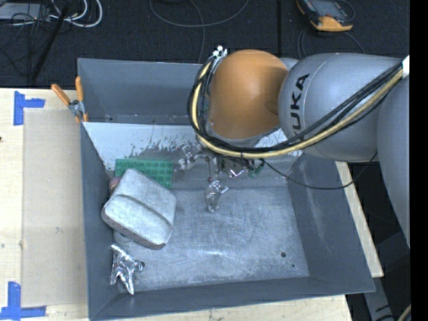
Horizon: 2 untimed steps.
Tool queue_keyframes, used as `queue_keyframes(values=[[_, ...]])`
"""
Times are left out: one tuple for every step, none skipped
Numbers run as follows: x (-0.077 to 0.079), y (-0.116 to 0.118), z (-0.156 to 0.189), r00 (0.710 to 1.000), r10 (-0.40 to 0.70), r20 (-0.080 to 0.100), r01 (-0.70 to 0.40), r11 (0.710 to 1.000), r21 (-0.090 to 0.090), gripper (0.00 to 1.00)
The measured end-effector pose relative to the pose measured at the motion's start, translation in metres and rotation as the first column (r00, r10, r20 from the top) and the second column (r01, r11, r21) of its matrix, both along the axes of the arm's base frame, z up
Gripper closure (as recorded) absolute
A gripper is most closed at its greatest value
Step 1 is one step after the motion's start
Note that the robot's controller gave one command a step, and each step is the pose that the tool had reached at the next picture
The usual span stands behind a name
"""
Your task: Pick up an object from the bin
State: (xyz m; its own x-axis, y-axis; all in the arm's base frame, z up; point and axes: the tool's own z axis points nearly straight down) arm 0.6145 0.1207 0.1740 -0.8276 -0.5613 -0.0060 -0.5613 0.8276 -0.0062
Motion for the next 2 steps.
queue_keyframes(values=[[-0.033, 0.033, -0.074, 0.994, 0.107, 0.002, -0.107, 0.994, -0.003, 0.00], [-0.072, 0.127, -0.020, 0.994, 0.113, -0.005, -0.113, 0.994, 0.005, 0.00]])
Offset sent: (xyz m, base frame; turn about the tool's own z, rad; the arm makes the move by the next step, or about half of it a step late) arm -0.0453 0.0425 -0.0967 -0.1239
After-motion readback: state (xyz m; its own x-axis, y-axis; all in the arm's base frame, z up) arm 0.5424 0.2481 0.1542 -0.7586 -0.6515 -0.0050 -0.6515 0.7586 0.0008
